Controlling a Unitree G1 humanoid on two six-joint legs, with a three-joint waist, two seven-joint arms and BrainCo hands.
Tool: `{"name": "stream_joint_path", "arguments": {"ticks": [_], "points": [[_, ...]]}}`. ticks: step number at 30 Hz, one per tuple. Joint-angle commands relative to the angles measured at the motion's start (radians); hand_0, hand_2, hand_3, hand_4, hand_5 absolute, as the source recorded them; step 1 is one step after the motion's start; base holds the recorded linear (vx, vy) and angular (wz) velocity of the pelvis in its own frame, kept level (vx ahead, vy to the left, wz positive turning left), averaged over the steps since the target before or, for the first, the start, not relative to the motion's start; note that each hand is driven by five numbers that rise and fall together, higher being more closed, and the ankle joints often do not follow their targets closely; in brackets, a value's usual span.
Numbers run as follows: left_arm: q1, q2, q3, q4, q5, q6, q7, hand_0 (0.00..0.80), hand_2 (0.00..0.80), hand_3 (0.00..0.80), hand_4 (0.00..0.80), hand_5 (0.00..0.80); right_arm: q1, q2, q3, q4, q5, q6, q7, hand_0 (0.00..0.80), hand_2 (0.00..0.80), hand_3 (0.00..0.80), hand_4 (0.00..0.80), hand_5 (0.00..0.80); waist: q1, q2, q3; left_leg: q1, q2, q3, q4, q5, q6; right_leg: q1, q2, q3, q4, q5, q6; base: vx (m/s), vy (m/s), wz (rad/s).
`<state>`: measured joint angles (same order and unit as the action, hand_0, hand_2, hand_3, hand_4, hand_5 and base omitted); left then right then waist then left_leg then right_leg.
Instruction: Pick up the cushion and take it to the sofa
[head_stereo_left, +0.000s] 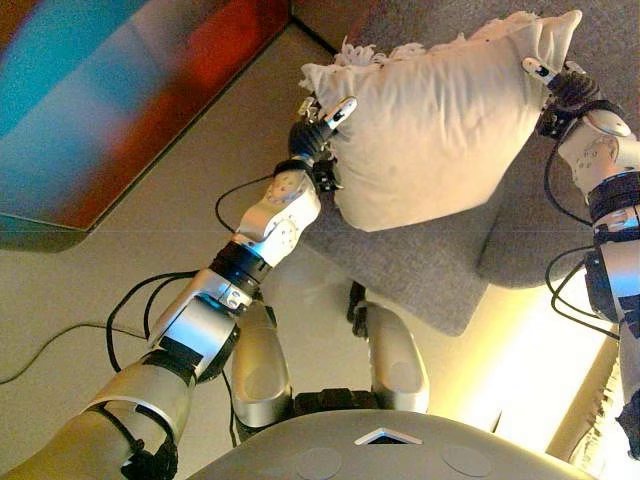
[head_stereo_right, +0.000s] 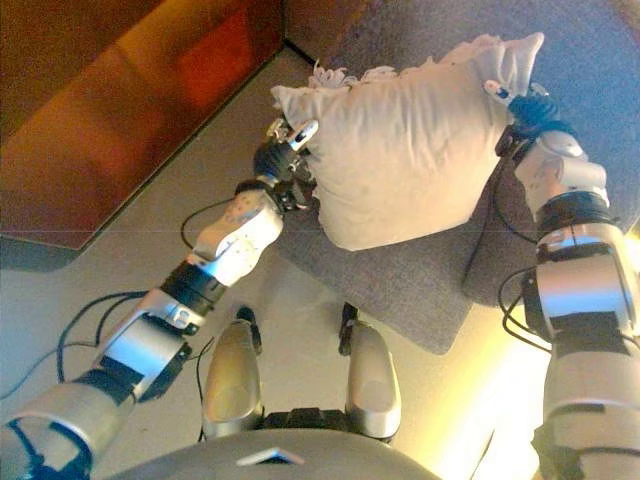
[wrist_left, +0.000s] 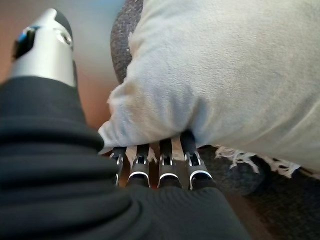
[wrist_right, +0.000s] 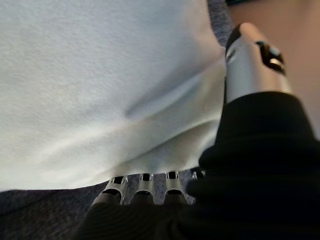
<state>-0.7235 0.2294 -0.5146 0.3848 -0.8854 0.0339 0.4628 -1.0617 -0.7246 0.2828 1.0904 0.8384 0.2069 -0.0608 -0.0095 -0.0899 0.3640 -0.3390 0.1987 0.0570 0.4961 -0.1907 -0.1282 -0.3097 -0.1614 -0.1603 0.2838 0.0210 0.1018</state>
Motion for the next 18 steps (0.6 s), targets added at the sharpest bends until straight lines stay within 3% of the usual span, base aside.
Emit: {"name": "stream_joint_path", "arguments": {"ticks": [1, 8, 18], "points": [[0.040, 0.007, -0.001, -0.172, 0.060, -0.057, -0.065, 0.000, 0.000, 0.000, 0.000, 0.000, -0.002, -0.097, -0.035, -0.029, 0.043, -0.010, 0.004, 0.000, 0.000, 0.000, 0.000, 0.000, 0.018, 0.020, -0.113, -0.041, 0.081, -0.021, -0.148, 0.220, -0.091, 0.140, -0.018, 0.048, -0.048, -0.093, 0.043, 0.078, -0.035, 0.07], [0.092, 0.056, 0.013, -0.267, 0.109, -0.052, -0.045, 0.000, 0.000, 0.000, 0.000, 0.000, 0.067, -0.160, -0.068, -0.038, 0.076, -0.027, 0.002, 0.000, 0.000, 0.000, 0.000, 0.000, 0.019, 0.017, -0.172, 0.037, 0.090, 0.035, -0.235, 0.250, -0.089, 0.223, -0.009, 0.025, -0.136, -0.075, 0.049, 0.062, -0.018, 0.11], [0.225, 0.164, 0.133, -0.290, 0.160, -0.036, -0.022, 0.000, 0.000, 0.000, 0.000, 0.000, 0.185, -0.261, -0.146, -0.103, 0.048, -0.042, -0.012, 0.000, 0.000, 0.000, 0.000, 0.000, 0.022, 0.036, -0.277, 0.177, 0.050, 0.075, -0.342, 0.249, -0.066, 0.312, -0.011, 0.010, -0.238, -0.039, 0.066, 0.057, 0.086, 0.02]]}}
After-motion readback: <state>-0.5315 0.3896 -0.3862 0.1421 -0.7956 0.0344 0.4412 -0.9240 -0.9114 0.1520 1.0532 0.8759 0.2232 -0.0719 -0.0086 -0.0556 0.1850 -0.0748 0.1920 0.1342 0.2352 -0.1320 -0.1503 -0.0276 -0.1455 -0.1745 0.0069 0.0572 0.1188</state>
